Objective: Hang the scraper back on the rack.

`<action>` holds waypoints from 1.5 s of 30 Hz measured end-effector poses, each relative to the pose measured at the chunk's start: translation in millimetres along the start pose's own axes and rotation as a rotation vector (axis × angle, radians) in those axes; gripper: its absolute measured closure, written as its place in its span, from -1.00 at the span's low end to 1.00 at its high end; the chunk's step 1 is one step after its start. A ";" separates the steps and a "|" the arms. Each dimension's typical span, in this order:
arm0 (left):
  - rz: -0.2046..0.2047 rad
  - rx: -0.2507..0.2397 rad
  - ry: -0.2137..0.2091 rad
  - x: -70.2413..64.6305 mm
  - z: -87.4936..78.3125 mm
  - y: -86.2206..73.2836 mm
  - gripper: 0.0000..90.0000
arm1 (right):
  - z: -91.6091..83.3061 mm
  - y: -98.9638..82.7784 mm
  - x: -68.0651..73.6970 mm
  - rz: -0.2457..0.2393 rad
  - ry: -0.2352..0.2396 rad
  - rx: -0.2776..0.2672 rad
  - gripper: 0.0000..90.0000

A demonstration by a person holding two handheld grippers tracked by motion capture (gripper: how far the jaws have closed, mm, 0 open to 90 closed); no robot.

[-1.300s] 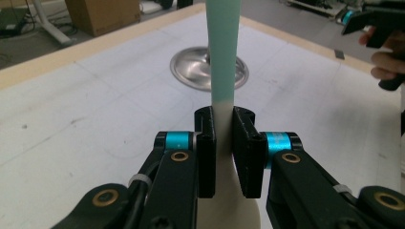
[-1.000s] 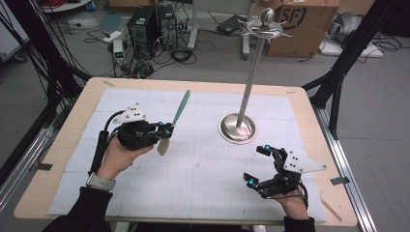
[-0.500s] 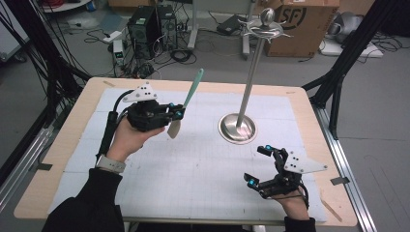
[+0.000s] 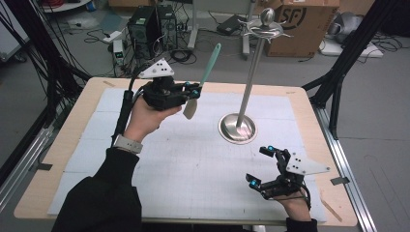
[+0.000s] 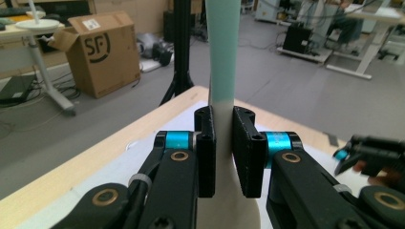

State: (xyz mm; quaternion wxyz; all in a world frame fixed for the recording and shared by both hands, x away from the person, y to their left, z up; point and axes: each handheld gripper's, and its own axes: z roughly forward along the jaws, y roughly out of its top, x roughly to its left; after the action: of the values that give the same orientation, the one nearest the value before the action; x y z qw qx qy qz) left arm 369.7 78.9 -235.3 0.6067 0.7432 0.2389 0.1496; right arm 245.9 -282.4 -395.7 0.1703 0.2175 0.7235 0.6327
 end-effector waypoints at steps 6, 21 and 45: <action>0.004 -0.007 0.018 5.3 8.6 14.4 0.78 | -1.4 1.8 1.6 -0.014 0.001 -0.001 -1.00; 0.045 -0.019 -0.014 -4.6 30.5 21.6 0.78 | -6.1 1.7 -0.5 -0.003 -0.002 -0.013 -1.00; 0.067 -0.002 0.017 -7.5 49.9 25.3 0.78 | -7.9 0.4 -2.4 0.006 -0.001 -0.023 -1.00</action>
State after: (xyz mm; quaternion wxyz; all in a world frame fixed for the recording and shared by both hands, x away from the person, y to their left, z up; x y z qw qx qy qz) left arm 393.4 29.6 -221.1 0.5999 0.7490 0.2189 0.1765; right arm 243.8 -290.3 -394.2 0.1714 0.2182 0.7155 0.6412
